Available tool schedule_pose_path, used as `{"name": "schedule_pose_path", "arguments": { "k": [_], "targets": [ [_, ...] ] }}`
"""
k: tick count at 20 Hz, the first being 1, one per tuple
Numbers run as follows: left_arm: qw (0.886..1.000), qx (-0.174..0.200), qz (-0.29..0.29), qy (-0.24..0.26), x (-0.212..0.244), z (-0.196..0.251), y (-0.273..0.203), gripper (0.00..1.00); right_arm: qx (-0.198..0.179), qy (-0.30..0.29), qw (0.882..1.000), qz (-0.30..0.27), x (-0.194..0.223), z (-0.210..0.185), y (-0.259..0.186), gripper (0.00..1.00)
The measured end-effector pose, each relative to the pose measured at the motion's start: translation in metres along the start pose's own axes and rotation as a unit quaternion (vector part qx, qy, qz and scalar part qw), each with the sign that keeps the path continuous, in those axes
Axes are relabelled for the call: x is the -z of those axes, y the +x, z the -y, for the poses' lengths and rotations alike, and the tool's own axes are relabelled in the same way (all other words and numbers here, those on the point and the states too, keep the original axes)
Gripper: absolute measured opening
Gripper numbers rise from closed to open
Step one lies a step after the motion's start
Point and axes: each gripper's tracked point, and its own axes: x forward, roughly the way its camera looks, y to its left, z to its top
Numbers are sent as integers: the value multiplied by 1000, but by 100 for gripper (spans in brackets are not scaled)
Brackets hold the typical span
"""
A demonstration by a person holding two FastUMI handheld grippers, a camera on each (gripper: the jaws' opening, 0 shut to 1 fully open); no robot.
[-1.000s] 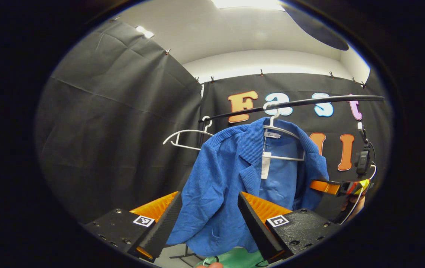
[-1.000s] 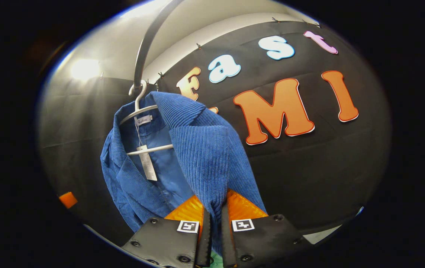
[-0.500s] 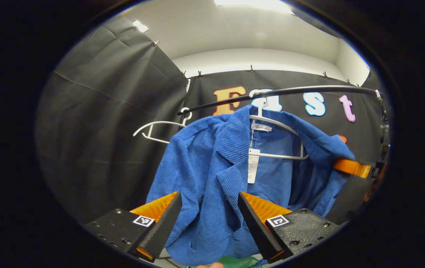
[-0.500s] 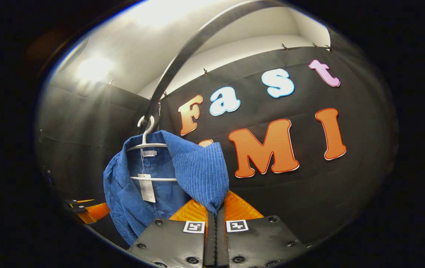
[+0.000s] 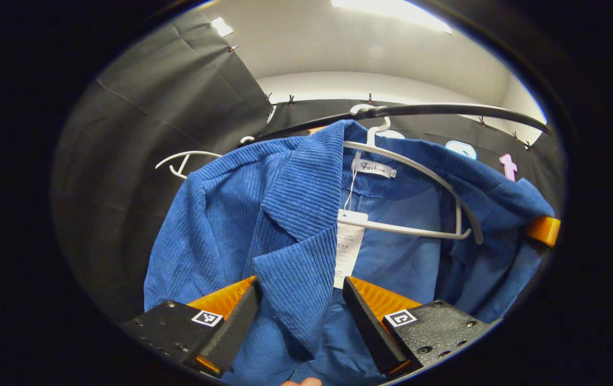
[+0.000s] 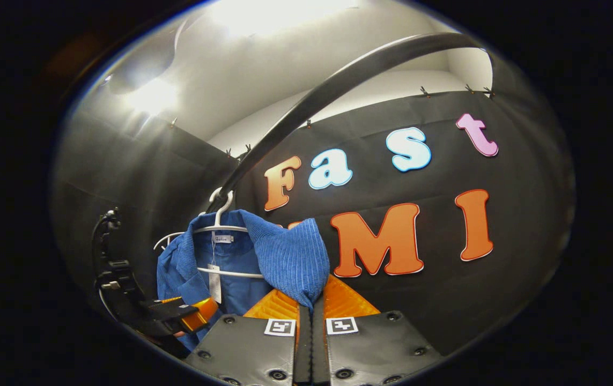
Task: Grasp the clothes on the hanger with both hands and then place them into the laundry hamper below.
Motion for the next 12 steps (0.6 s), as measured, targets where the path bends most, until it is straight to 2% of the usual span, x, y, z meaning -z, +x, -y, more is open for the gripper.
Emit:
{"name": "schedule_pose_path", "arguments": {
  "k": [1,4,8,9,10,12],
  "targets": [
    [1000,-12,6,6,1,-4,5,92,1,-3,1000,3,-2,2,0,8],
    [998,-41,33,40,1,-21,14,91,0,-5,1000,-1,-3,2,0,7],
    [994,-66,38,72,-3,-56,11,26,-1,0,1000,-4,1,0,0,7],
    [996,-51,35,67,-5,-58,11,10,-1,2,1000,-5,3,-2,-1,7],
    [997,-37,30,57,-5,-57,12,13,-1,3,1000,-6,3,-3,1,7],
    [997,-39,30,54,-18,-73,5,6,0,3,1000,-6,4,-2,0,7]
  ]
}}
